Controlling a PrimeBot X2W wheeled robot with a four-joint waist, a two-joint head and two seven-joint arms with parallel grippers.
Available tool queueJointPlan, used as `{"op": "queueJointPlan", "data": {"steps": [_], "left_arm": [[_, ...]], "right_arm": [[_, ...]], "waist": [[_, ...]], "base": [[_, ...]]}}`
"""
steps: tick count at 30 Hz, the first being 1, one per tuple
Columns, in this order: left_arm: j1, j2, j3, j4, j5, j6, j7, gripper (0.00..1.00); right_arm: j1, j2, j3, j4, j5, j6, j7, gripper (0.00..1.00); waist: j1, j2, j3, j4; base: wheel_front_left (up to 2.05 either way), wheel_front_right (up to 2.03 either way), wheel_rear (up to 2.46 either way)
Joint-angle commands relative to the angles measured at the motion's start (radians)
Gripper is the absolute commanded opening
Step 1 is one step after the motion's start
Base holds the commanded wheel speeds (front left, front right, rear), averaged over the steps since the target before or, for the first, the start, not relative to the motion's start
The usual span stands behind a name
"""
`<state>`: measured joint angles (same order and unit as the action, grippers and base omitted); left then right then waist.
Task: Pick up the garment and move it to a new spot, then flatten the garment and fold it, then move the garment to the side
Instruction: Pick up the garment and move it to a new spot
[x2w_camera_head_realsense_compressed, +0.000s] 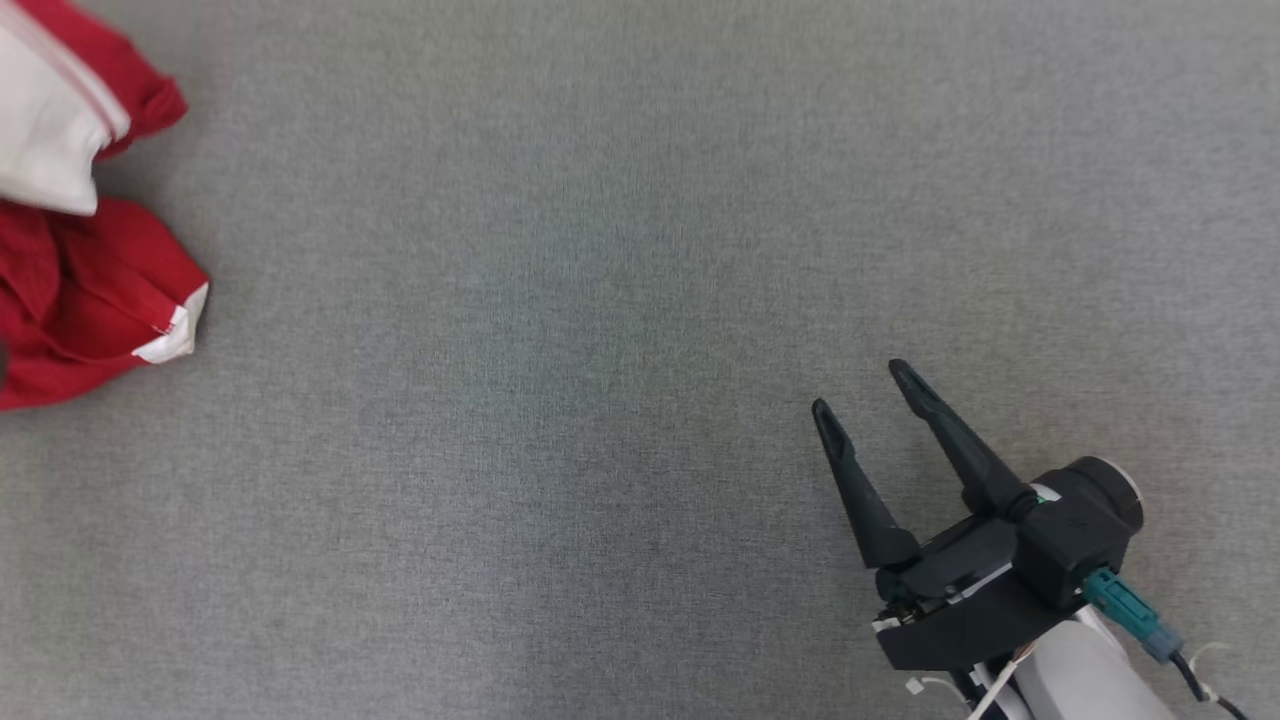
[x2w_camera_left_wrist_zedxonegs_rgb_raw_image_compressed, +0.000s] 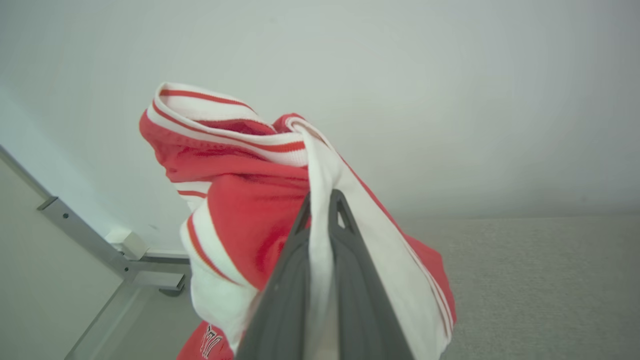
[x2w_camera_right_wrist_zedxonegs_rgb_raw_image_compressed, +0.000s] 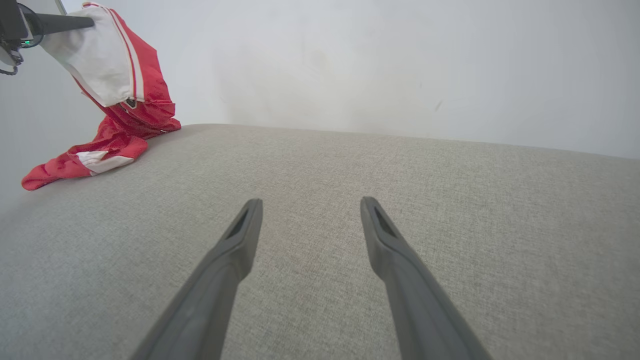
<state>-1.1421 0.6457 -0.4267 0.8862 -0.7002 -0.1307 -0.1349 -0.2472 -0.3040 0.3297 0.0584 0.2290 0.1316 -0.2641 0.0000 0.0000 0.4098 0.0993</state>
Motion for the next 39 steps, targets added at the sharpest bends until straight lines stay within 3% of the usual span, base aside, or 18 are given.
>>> {"op": "queueJointPlan", "data": {"steps": [1, 6, 20, 25, 32, 33, 39], "left_arm": [[-0.016, -0.003, -0.012, -0.019, 0.010, 0.001, -0.005, 0.00], [-0.052, -0.033, -0.069, -0.127, 0.011, 0.001, -0.002, 0.00], [0.077, -0.276, -0.192, -0.318, -0.011, 0.015, -0.017, 0.00], [0.182, -0.371, -0.225, -0.332, -0.042, 0.017, -0.063, 0.00], [0.304, -0.459, -0.244, -0.316, -0.063, 0.016, -0.113, 0.00], [0.378, -0.486, -0.233, -0.301, -0.074, 0.017, -0.125, 0.00], [0.508, -0.506, -0.187, -0.301, -0.040, 0.018, -0.132, 0.00]], "right_arm": [[-0.002, 0.012, 0.004, 0.005, 0.006, -0.002, 0.000, 1.00], [0.001, 0.044, 0.003, 0.020, 0.011, -0.002, 0.000, 1.00], [0.024, 0.109, -0.016, 0.047, 0.020, -0.002, 0.000, 1.00], [0.026, 0.121, -0.021, 0.056, 0.022, -0.002, 0.000, 1.00], [0.049, 0.124, -0.027, 0.071, 0.022, -0.002, 0.000, 1.00], [0.062, 0.124, -0.026, 0.077, 0.024, -0.002, 0.000, 1.00], [0.089, 0.129, -0.035, 0.085, 0.027, -0.002, 0.000, 1.00]], "waist": [[0.0000, 0.0000, -0.039, -0.007], [0.0000, 0.0000, -0.080, -0.025], [0.0000, 0.0000, -0.159, -0.143], [0.0000, 0.0000, -0.183, -0.191], [0.0000, 0.0000, -0.225, -0.239], [0.0000, 0.0000, -0.249, -0.255], [0.0000, 0.0000, -0.285, -0.266]], "base": [[0.00, 0.00, 0.00], [0.00, 0.00, 0.00], [0.00, 0.00, 0.00], [0.00, 0.00, 0.00], [0.00, 0.00, 0.00], [0.00, 0.00, 0.00], [0.00, 0.00, 0.00]]}}
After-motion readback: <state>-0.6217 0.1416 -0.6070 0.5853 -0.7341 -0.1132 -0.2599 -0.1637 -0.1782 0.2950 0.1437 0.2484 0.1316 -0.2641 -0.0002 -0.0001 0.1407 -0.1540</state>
